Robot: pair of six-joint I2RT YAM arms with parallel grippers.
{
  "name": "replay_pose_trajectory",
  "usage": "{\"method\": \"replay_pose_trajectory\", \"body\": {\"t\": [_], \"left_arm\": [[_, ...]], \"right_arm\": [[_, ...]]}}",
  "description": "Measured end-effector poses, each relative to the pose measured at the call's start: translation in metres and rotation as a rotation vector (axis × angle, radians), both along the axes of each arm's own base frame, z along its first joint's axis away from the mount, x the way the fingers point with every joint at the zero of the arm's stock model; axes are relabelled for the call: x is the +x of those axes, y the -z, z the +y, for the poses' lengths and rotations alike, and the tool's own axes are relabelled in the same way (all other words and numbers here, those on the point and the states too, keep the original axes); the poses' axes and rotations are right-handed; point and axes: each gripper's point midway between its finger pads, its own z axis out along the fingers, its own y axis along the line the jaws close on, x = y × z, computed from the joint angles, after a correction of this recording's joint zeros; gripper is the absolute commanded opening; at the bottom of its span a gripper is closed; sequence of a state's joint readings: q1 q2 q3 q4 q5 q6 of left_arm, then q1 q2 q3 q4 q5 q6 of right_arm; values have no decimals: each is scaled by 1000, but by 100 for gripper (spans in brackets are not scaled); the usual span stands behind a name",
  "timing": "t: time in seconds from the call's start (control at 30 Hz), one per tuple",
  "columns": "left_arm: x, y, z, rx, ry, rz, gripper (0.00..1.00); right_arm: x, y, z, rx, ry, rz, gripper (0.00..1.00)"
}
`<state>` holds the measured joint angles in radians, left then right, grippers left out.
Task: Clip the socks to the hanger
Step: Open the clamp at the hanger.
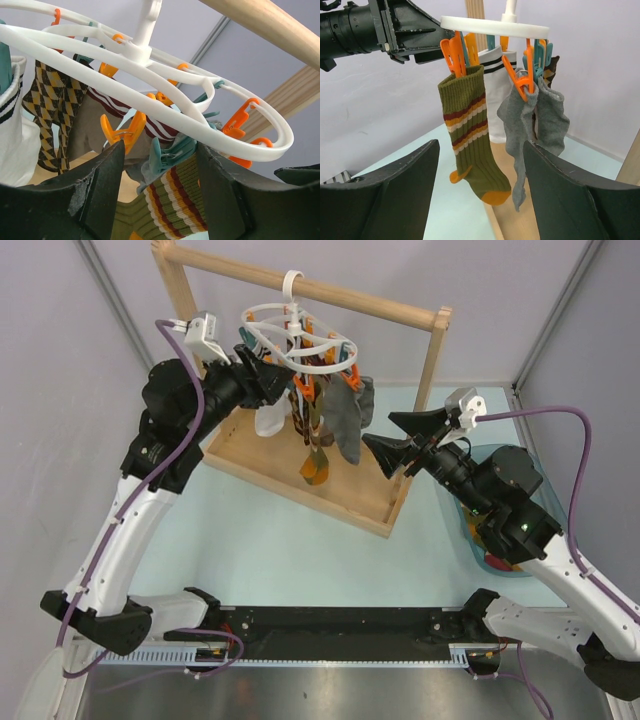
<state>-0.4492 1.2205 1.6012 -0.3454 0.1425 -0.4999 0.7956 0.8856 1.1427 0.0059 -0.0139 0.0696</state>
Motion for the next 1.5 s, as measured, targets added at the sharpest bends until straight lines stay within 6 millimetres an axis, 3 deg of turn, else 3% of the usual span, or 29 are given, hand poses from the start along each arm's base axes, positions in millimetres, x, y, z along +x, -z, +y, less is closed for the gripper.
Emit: {"method": "replay_pose_trajectory", "body": {"t": [0.63, 1.13, 1.5], "left_arm": [[-7, -2, -21, 93, -16, -82, 60], [-3, -3, -17, 124, -87, -102, 49], [-1, -3, -16, 124, -101, -99, 34]], "right_arm": [[5, 17, 5, -24, 0, 25, 73], [6, 20, 6, -24, 0, 30, 73], [6, 20, 5, -24, 2, 31, 73]]}}
